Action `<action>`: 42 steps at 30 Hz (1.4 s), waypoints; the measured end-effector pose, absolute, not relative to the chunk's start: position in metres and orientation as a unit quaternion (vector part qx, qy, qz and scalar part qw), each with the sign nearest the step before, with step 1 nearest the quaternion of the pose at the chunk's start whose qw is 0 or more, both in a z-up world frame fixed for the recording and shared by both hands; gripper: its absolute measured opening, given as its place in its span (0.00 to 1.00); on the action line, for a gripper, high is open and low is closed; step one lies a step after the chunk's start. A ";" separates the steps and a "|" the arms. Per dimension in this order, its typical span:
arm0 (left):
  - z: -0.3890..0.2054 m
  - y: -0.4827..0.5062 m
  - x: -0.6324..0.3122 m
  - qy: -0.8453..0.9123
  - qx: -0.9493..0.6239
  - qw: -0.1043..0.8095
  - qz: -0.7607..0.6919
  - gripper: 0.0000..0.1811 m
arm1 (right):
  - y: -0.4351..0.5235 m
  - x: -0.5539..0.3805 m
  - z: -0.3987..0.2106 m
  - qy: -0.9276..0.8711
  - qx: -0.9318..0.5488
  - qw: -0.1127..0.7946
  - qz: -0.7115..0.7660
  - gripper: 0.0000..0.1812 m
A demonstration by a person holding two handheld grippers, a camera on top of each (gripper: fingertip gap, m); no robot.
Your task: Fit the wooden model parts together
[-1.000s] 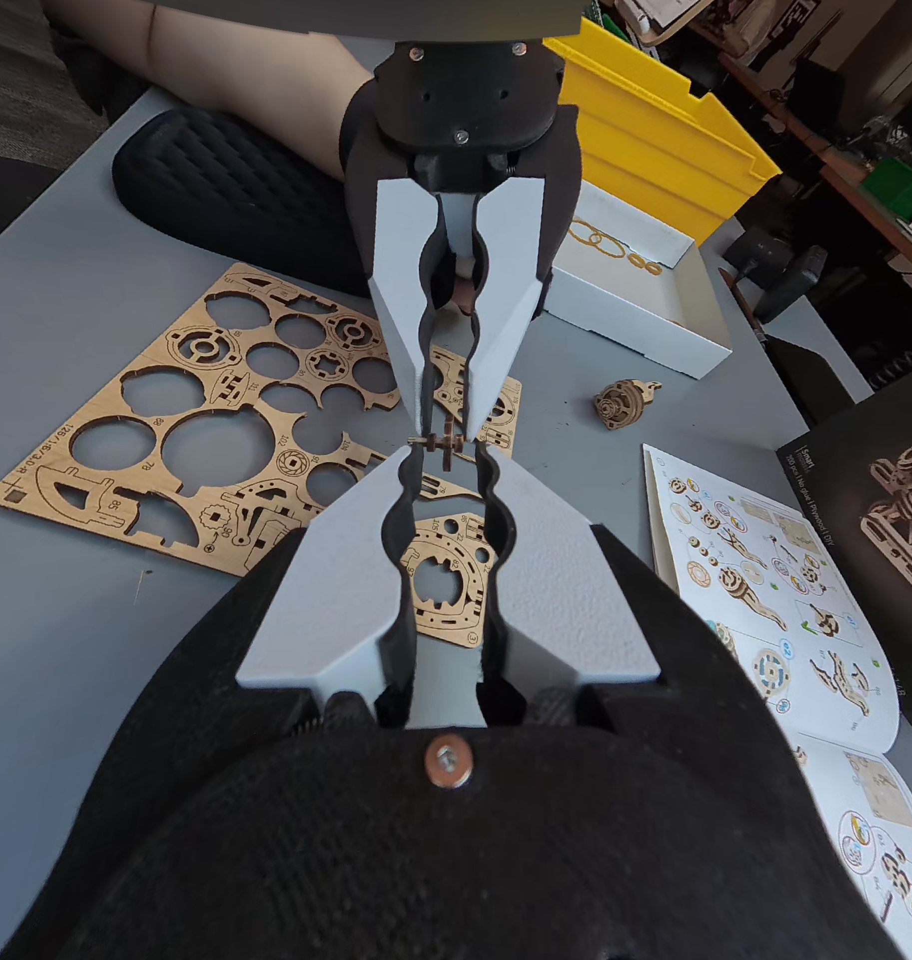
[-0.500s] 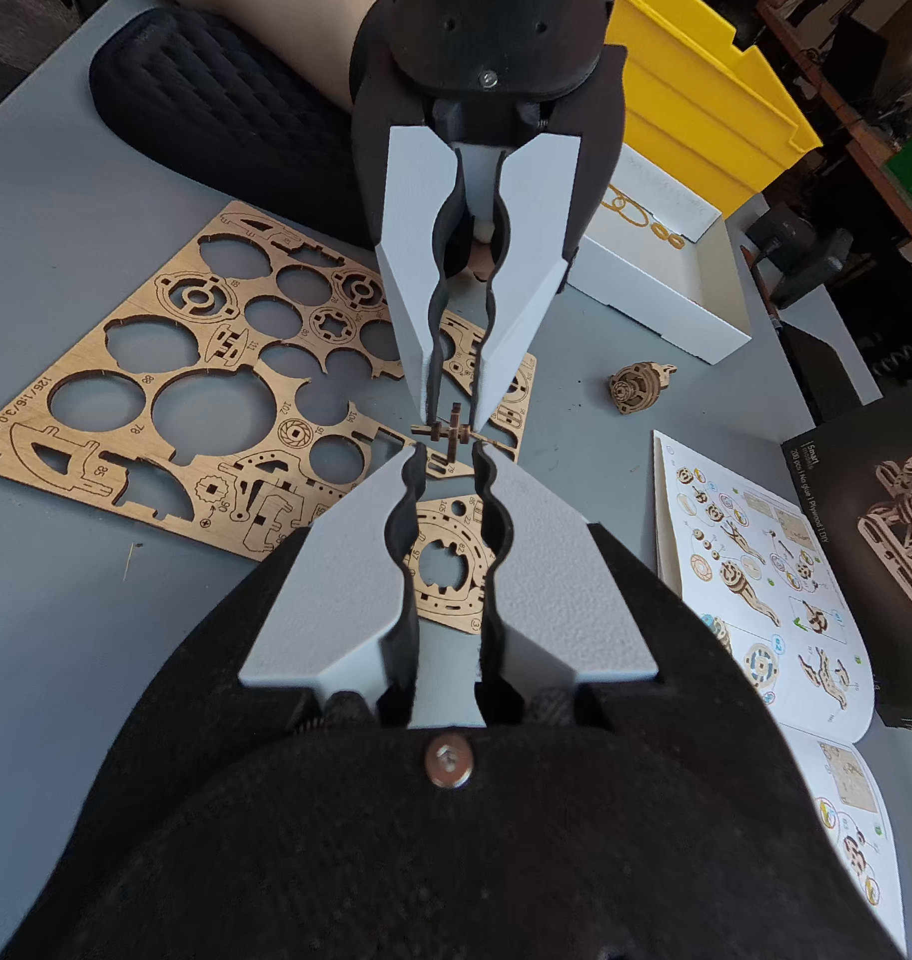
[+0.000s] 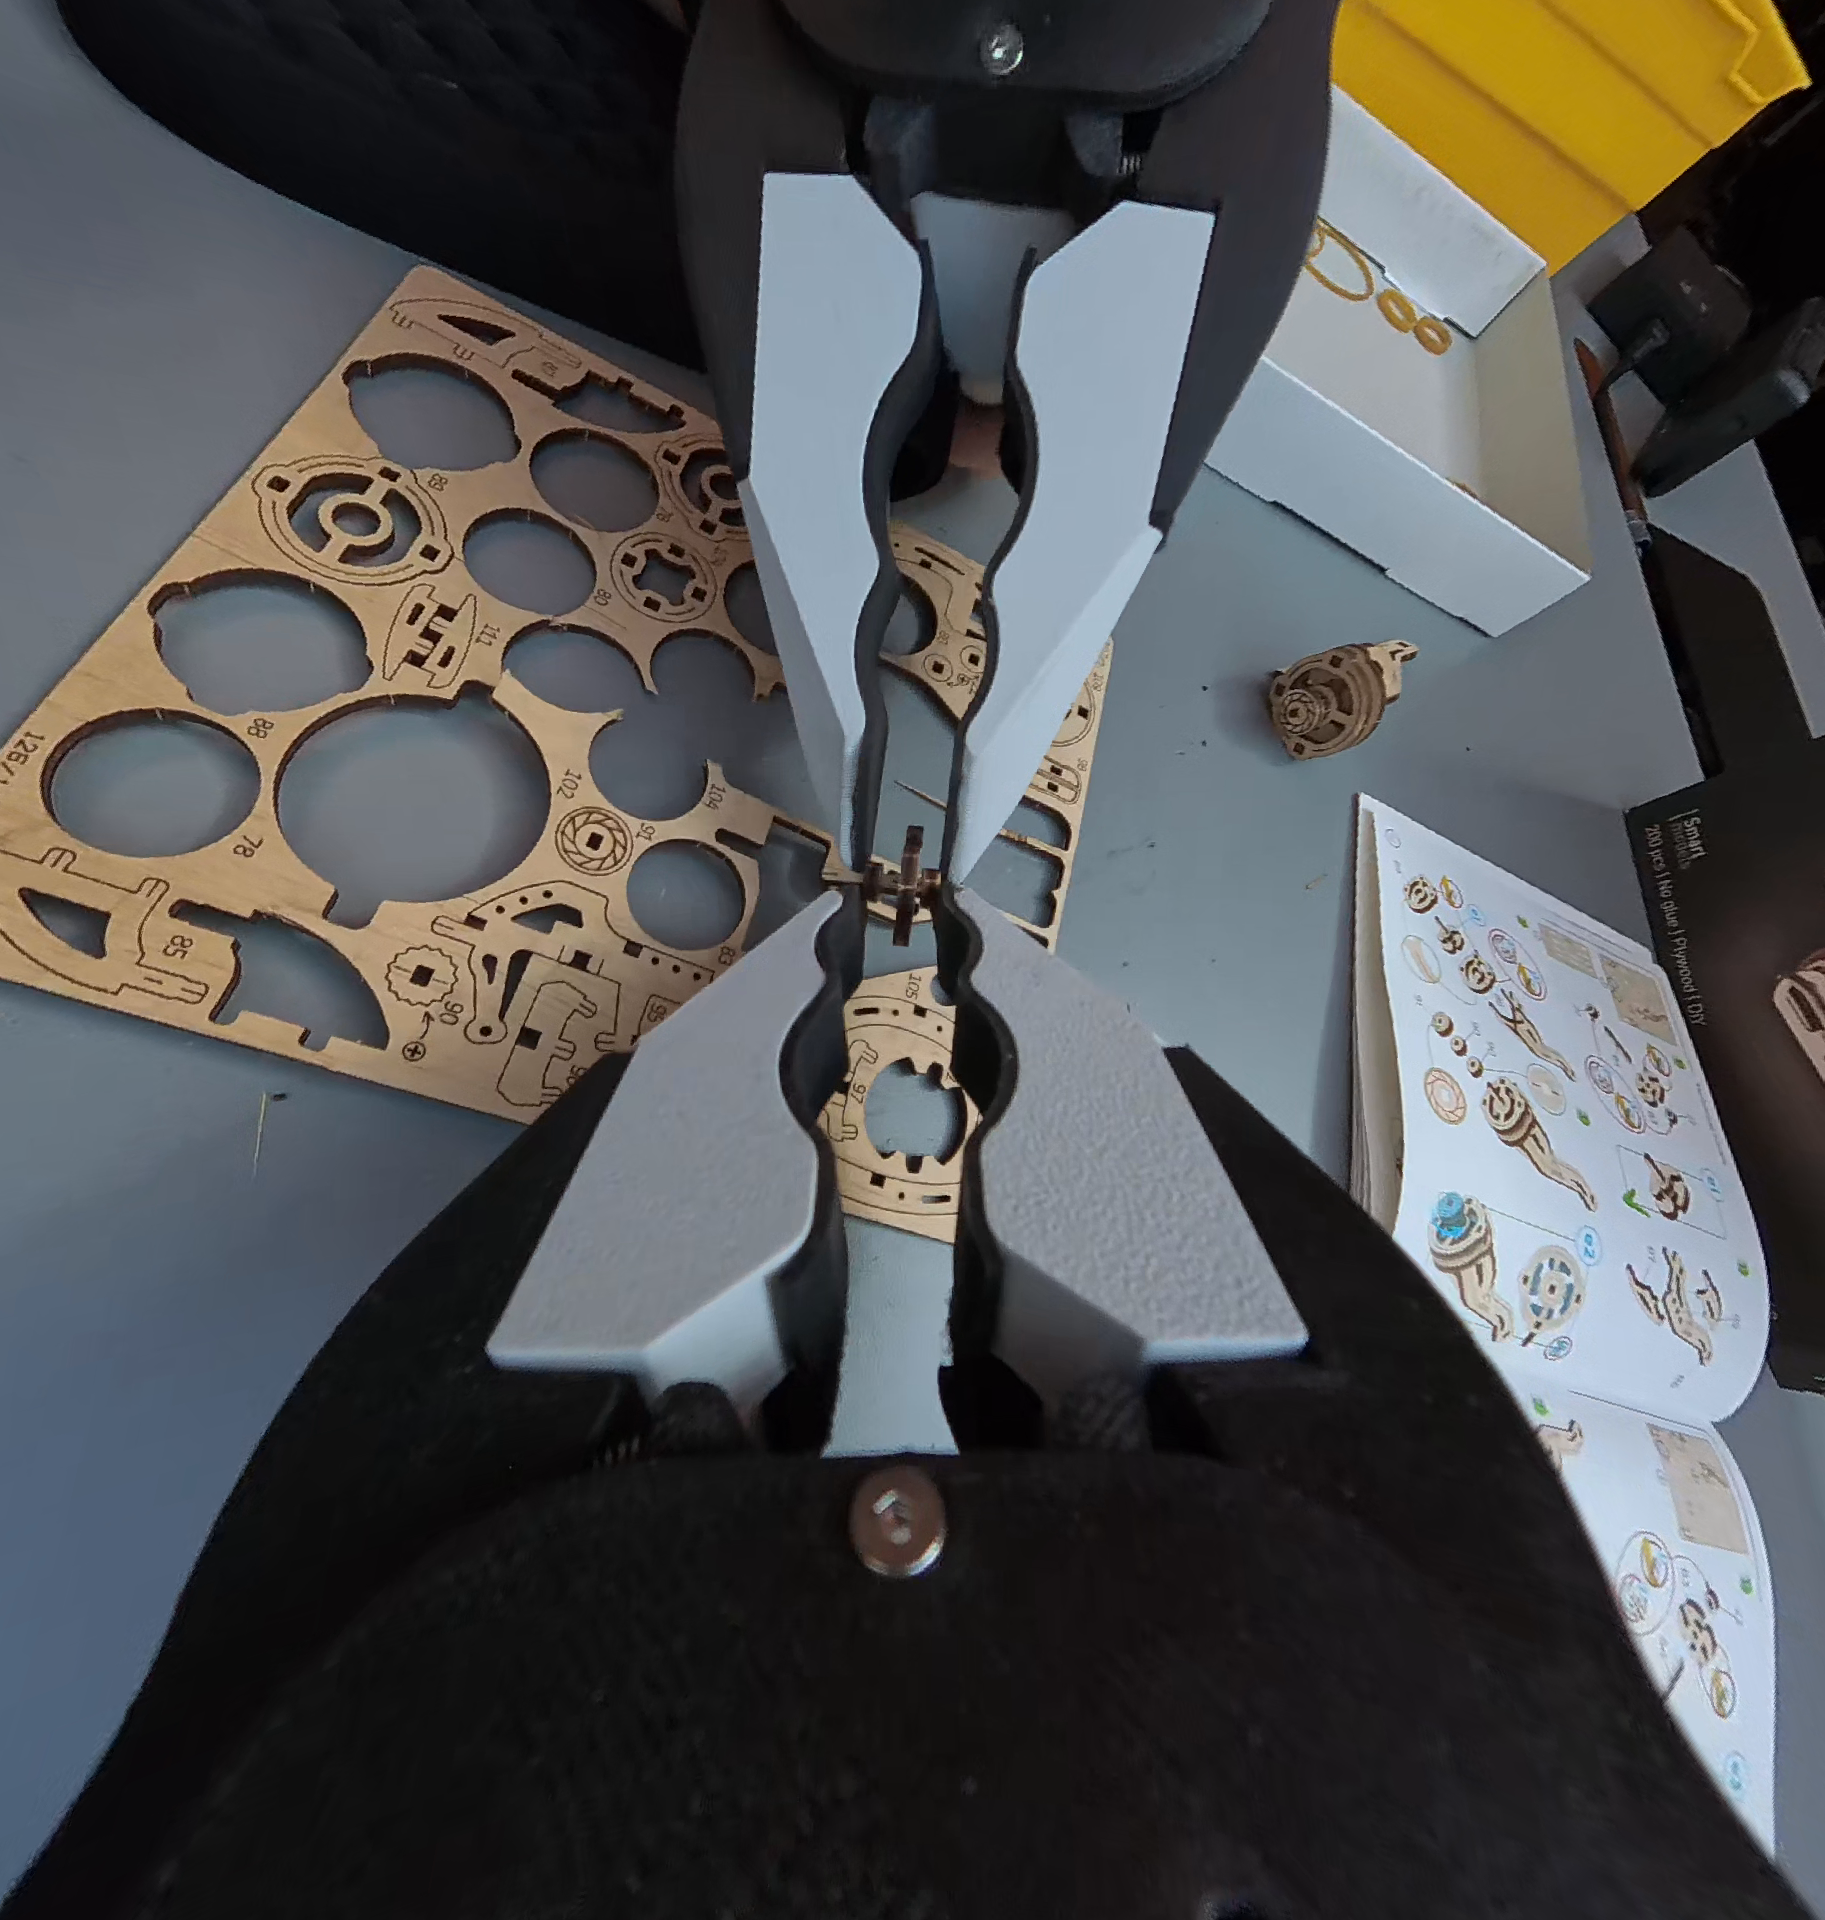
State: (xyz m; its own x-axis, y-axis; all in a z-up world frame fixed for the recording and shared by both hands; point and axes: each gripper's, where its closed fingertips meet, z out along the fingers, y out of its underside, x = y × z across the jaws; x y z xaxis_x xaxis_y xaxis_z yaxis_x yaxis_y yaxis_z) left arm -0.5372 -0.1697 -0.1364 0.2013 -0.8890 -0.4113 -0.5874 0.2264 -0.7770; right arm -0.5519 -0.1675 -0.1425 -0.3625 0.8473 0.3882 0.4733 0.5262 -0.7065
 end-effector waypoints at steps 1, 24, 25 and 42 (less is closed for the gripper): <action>-0.136 -0.168 -0.538 0.611 -0.602 0.492 -0.149 0.06 | -0.166 -0.553 -0.142 -0.783 -0.425 0.380 0.249 0.07; -0.154 -0.173 -0.540 0.616 -0.634 0.443 -0.151 0.06 | -0.172 -0.555 -0.161 -0.771 -0.460 0.342 0.277 0.06; -0.155 -0.173 -0.540 0.614 -0.636 0.441 -0.153 0.06 | -0.172 -0.555 -0.161 -0.771 -0.461 0.340 0.277 0.06; -0.154 -0.173 -0.539 0.638 -0.600 0.468 -0.118 0.06 | -0.172 -0.552 -0.161 -0.781 -0.442 0.341 0.281 0.07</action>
State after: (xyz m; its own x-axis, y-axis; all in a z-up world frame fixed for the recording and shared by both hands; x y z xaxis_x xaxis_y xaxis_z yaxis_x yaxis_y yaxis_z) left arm -0.5386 -0.1728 -0.1535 0.1575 -0.8763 -0.4554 -0.6555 0.2521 -0.7119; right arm -0.5518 -0.1715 -0.1611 -0.3770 0.8814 0.2846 0.4973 0.4518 -0.7406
